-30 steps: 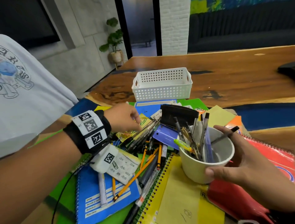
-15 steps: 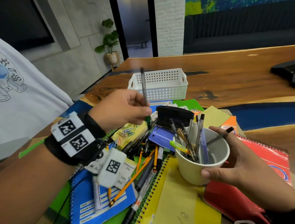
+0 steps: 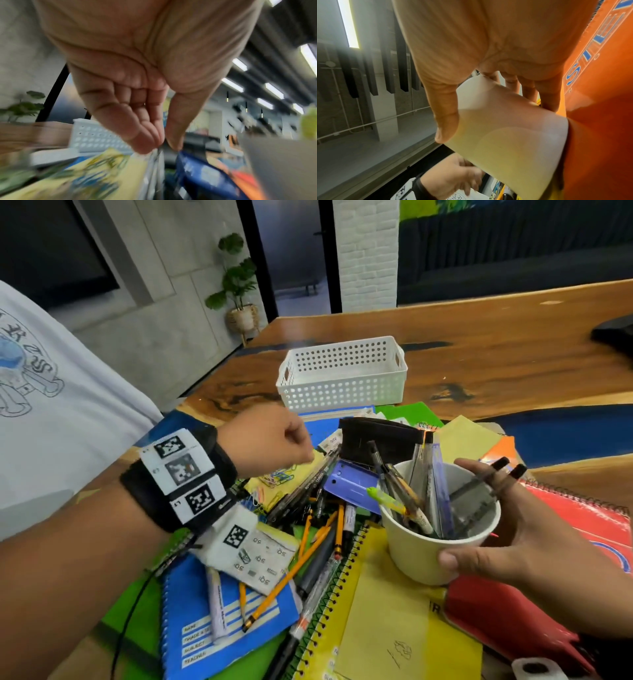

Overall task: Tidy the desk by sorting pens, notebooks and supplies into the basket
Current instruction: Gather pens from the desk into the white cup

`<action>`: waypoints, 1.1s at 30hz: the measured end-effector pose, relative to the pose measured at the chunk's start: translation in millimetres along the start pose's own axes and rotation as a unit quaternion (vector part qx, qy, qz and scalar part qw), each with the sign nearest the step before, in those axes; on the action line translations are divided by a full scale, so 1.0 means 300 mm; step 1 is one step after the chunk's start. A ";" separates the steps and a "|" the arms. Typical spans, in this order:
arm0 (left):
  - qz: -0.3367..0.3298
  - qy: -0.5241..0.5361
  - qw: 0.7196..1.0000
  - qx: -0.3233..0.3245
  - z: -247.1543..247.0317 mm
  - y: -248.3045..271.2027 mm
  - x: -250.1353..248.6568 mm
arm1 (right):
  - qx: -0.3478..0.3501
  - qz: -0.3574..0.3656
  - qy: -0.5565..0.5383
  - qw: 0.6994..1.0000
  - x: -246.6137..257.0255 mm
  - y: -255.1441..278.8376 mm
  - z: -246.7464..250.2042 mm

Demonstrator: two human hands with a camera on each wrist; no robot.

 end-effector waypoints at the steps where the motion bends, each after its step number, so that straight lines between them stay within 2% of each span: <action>1: 0.021 -0.059 0.997 0.053 -0.037 -0.007 0.037 | 0.001 0.001 0.001 1.000 0.001 0.000 -0.001; 3: 0.047 -0.154 0.979 0.125 -0.106 -0.011 0.086 | -0.003 0.006 -0.001 1.000 0.005 -0.001 -0.003; 5: 0.058 -0.198 0.968 0.140 -0.150 -0.017 0.107 | -0.005 0.010 -0.004 1.000 0.008 0.000 -0.005; 11: 0.060 -0.130 0.979 0.146 -0.179 -0.027 0.106 | -0.007 0.001 0.008 1.000 0.007 -0.001 0.000; 13: 0.061 -0.056 0.992 0.094 -0.125 -0.013 0.095 | -0.006 0.001 0.013 1.000 0.011 0.001 -0.002; 15: 0.051 0.095 0.994 0.005 -0.049 0.010 0.057 | -0.011 -0.002 0.023 1.000 0.013 0.005 -0.001; 17: 0.016 0.286 0.957 -0.044 0.010 0.054 -0.020 | -0.017 -0.010 0.025 0.999 0.010 0.005 -0.001; 19: -0.039 0.389 0.920 -0.037 0.024 0.094 -0.131 | -0.017 -0.014 0.020 1.000 0.006 0.005 0.001; 20: -0.064 0.389 0.919 -0.026 0.014 0.108 -0.187 | -0.017 -0.013 0.015 1.000 0.007 0.004 0.001; 22: -0.101 0.331 0.938 0.000 -0.026 0.121 -0.280 | -0.015 -0.007 -0.004 1.000 0.011 0.001 -0.003; 25: -0.114 0.262 0.958 0.005 -0.062 0.101 -0.319 | 0.000 -0.002 -0.005 1.000 0.003 -0.006 -0.005; 28: -0.070 0.260 0.961 -0.061 -0.017 0.058 -0.233 | -0.010 -0.005 0.002 1.000 0.004 -0.006 0.001; 30: -0.027 0.207 0.974 -0.084 -0.006 0.019 -0.133 | -0.014 -0.006 0.020 1.000 0.008 -0.003 0.002; 31: -0.006 0.153 0.986 -0.066 -0.021 -0.001 -0.083 | -0.016 -0.009 0.025 1.000 0.009 -0.001 0.004; 33: 0.026 0.008 1.000 0.009 -0.081 -0.028 0.004 | -0.020 -0.012 0.028 0.999 0.015 0.001 0.001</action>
Point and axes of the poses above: each hand's wrist, its own y-axis away from the middle knuckle, its own z-axis out of the back of the hand, x = y × z, the point moved 5 cm from there along -y, towards the middle knuckle, and after that the axes turned 3 degrees about x, right-handed, at the moved point
